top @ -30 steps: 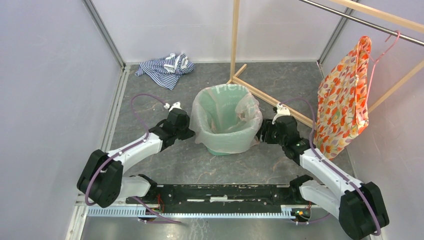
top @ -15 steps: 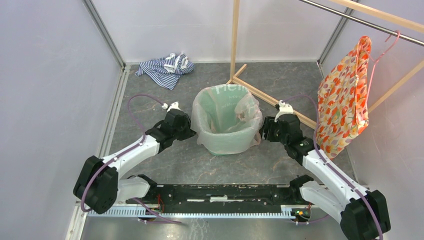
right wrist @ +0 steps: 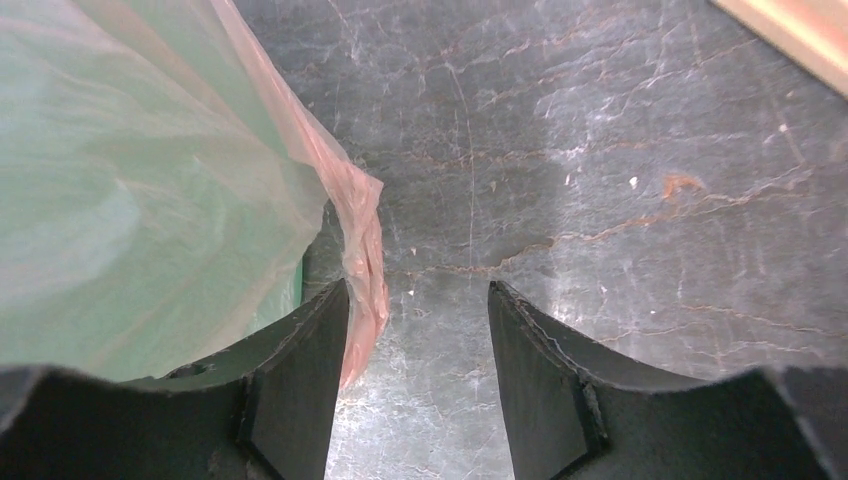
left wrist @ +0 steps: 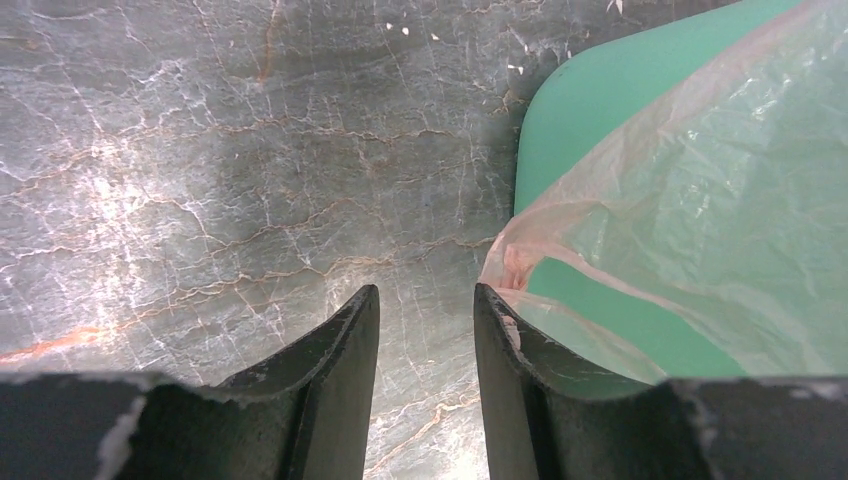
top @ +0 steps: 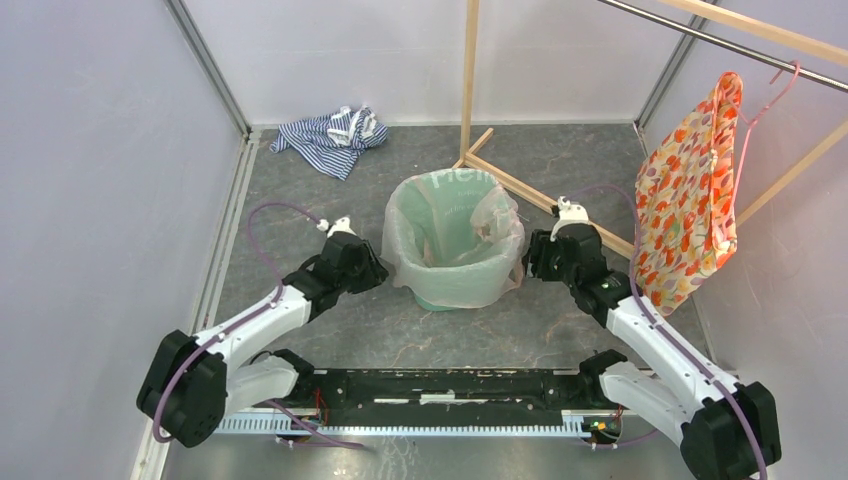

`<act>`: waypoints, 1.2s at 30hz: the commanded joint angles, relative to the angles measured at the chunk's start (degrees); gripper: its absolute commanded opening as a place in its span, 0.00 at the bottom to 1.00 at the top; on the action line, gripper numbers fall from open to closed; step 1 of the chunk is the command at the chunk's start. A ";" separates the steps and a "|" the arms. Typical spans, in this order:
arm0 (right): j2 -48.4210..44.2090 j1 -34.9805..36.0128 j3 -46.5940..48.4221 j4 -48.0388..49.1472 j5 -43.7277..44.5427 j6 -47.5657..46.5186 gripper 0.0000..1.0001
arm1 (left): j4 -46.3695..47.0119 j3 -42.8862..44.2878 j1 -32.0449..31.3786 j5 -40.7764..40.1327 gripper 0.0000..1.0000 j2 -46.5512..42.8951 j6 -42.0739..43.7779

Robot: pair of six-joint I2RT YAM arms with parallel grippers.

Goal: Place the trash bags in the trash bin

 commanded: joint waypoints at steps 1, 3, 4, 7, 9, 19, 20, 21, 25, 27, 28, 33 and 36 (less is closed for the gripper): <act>-0.75 -0.19 6.57 -3.12 4.20 -1.81 0.60 | -2.41 2.07 0.81 -2.13 0.46 -2.87 0.92; -1.30 -0.21 8.96 -4.84 5.53 -2.35 0.63 | -4.89 3.81 0.98 -3.10 0.47 -4.45 1.41; -1.68 -0.16 10.15 -5.44 5.86 -2.74 0.64 | -6.08 4.77 1.17 -3.71 0.47 -5.74 1.75; -2.18 -0.16 14.15 -7.56 6.62 -4.00 0.73 | -9.96 8.86 1.51 -5.17 0.49 -7.93 2.97; -1.83 -0.16 17.97 -9.10 6.83 -4.80 0.80 | -12.18 11.58 1.75 -5.57 0.50 -8.61 3.77; 0.55 -0.21 33.75 -13.56 2.63 -8.83 0.93 | -19.46 28.38 1.89 -3.22 0.62 -7.94 9.21; 0.63 -0.16 34.68 -13.44 1.67 -9.25 0.98 | -19.85 30.21 1.89 -2.71 0.65 -7.78 10.10; 0.94 -0.17 35.63 -13.48 0.63 -9.64 0.98 | -20.25 31.91 1.89 -2.19 0.69 -7.68 10.97; 1.04 -0.18 38.56 -13.21 -2.33 -11.16 0.98 | -21.06 37.99 1.89 1.34 0.80 -6.75 14.32; 0.78 -0.16 39.28 -12.96 -3.31 -11.71 0.98 | -21.07 39.62 1.89 2.30 0.84 -6.58 15.19; 0.52 -0.15 39.29 -12.70 -3.62 -11.90 0.98 | -20.87 40.27 1.89 2.62 0.91 -6.57 15.58; -0.75 -0.18 38.31 -11.28 -3.88 -12.48 0.98 | -20.90 42.46 1.89 3.34 1.00 -7.24 16.80; -1.08 -0.15 37.90 -10.98 -3.39 -12.60 0.98 | -21.53 43.43 1.89 3.59 1.00 -7.35 17.21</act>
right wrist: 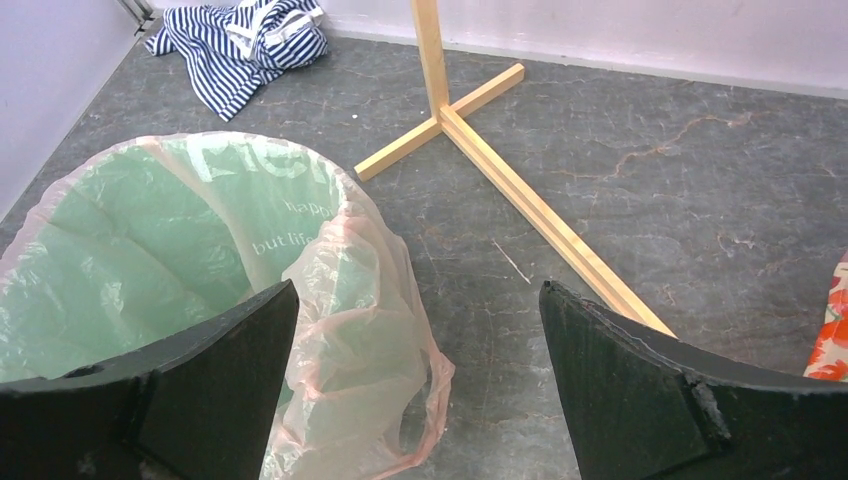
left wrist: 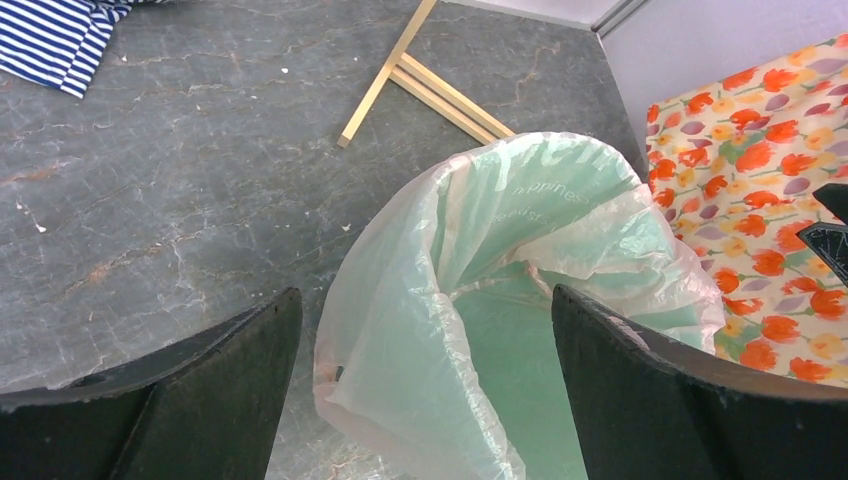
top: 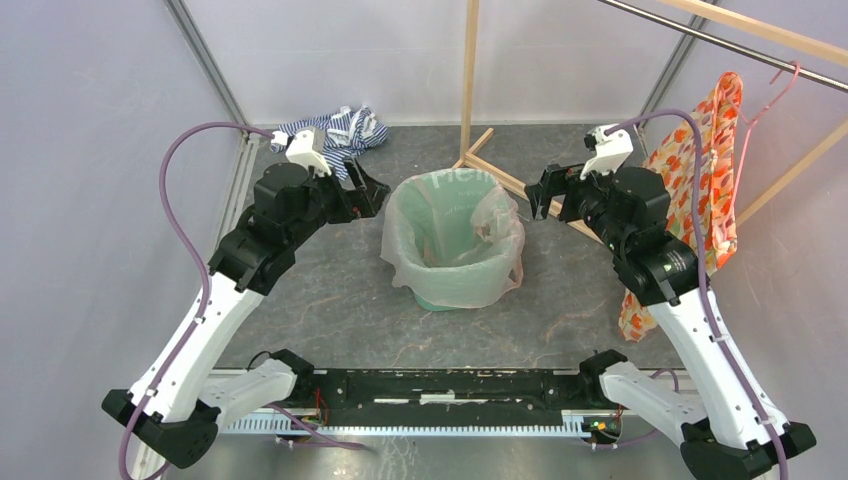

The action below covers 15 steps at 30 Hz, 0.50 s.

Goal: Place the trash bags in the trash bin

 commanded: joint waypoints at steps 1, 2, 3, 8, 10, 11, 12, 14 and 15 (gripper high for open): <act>-1.36 -0.15 0.59 2.23 -0.46 -1.28 0.98 | -1.18 3.29 0.30 1.37 1.00 -0.38 3.69; -1.45 -0.21 0.49 2.40 -0.39 -1.35 0.98 | -1.49 3.51 0.30 1.37 1.00 -0.35 3.81; -1.58 -0.19 0.45 2.45 -0.45 -1.36 0.98 | -1.79 3.69 0.27 1.24 1.00 -0.32 3.86; -2.19 -0.22 -0.31 2.74 -0.03 -1.26 0.98 | -2.24 3.91 0.30 1.44 1.00 -0.88 3.98; -2.48 -0.17 -0.70 2.85 -0.01 -1.08 0.98 | -2.27 4.03 0.30 2.02 1.00 -0.98 4.21; -2.66 -0.22 -0.90 2.92 0.09 -0.97 0.98 | -2.25 4.07 0.30 1.99 1.00 -1.07 4.22; -2.87 -0.16 -1.03 2.94 0.28 -0.92 0.98 | -2.24 4.05 0.30 1.79 1.00 -1.09 4.22; -3.05 -0.16 -1.18 2.81 0.43 -0.91 0.98 | -2.42 4.03 0.30 1.53 1.00 -1.18 4.31; -3.09 -0.18 -1.19 2.78 0.48 -0.87 0.98 | -2.56 4.22 0.34 1.47 1.00 -1.11 4.36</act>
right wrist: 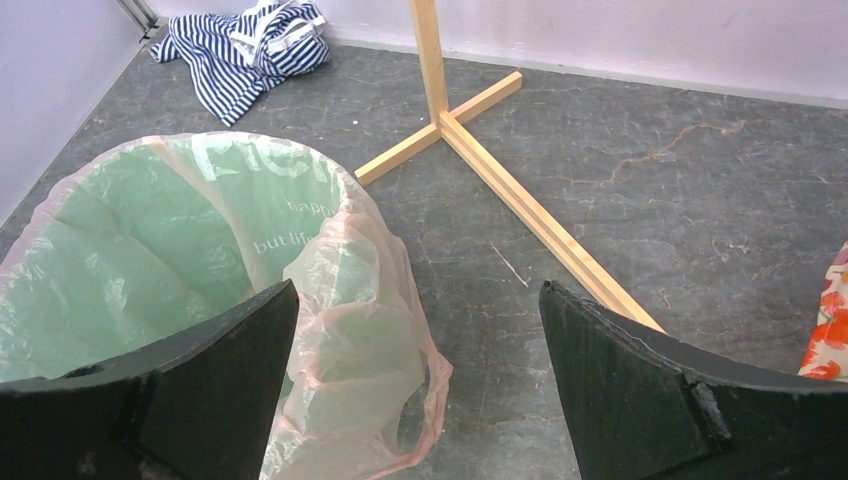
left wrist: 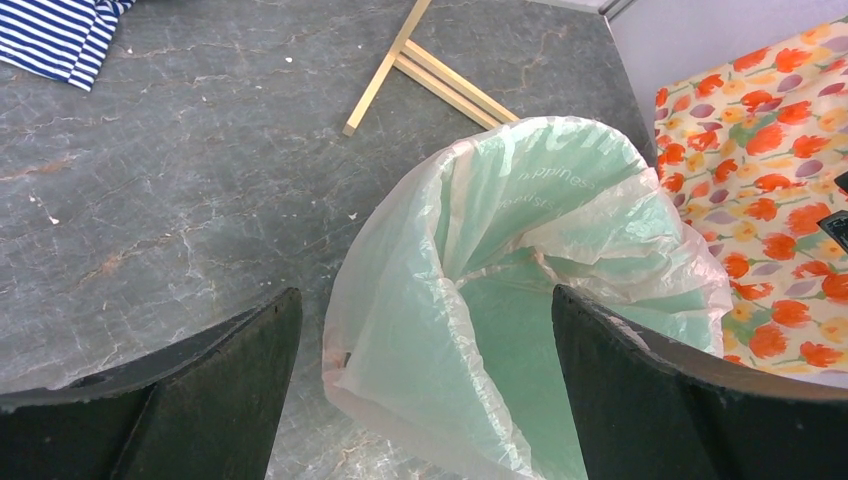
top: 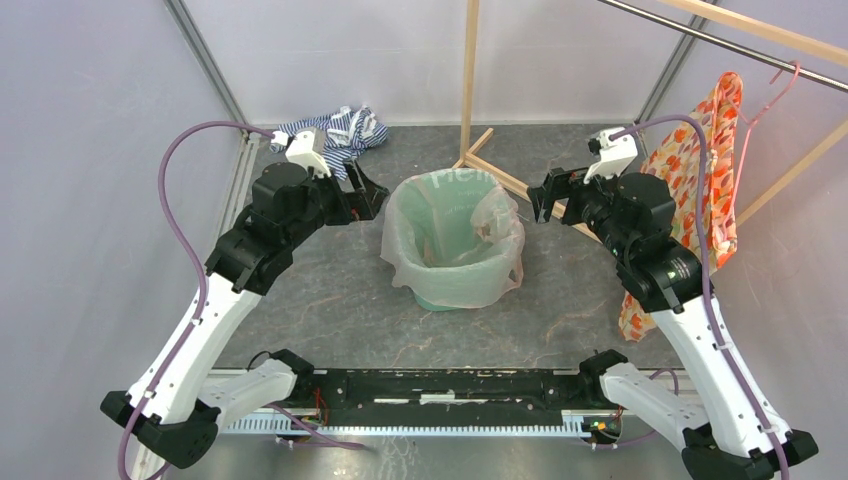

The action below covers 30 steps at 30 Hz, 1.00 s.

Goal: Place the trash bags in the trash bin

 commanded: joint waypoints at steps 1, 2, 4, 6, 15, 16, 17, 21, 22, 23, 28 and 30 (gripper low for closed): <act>-1.04 -0.16 -0.21 2.30 0.56 -0.37 0.98 | 0.07 2.62 0.30 0.50 1.00 -0.93 3.06; -1.12 -0.16 -0.21 2.28 0.66 -0.37 0.98 | -0.01 2.63 0.29 0.44 1.00 -0.84 3.10; -1.27 -0.20 -0.14 2.27 0.79 -0.37 0.98 | -0.06 2.47 0.30 0.38 1.00 -0.81 3.20; -1.20 -0.17 -0.05 2.09 0.88 -0.36 0.98 | -0.19 2.25 0.30 0.16 1.00 -0.94 3.28; -1.49 -0.18 -0.05 1.86 1.13 -0.30 0.98 | -0.50 2.20 0.30 -0.40 1.00 -1.32 3.88; -1.46 -0.16 -0.01 1.95 1.15 -0.28 0.98 | -0.50 2.21 0.28 -0.46 1.00 -1.33 3.90; -1.46 -0.17 0.06 1.86 1.15 -0.28 0.98 | -0.50 2.19 0.27 -0.46 1.00 -1.41 3.90; -1.48 -0.17 0.04 1.84 1.14 -0.27 0.98 | -0.58 2.15 0.30 -0.68 1.00 -1.60 3.90; -1.52 -0.14 0.04 1.77 1.14 -0.30 0.98 | -0.59 2.11 0.30 -0.70 1.00 -1.67 3.90; -1.52 -0.17 0.04 1.79 1.15 -0.34 0.98 | -0.59 2.08 0.30 -0.67 1.00 -1.69 3.90; -1.54 -0.15 0.19 1.82 1.14 -0.29 0.98 | -0.68 2.02 0.28 -0.70 1.00 -1.69 3.92; -1.55 -0.16 0.26 1.82 1.15 -0.32 0.98 | -0.79 2.02 0.30 -0.58 1.00 -1.69 3.98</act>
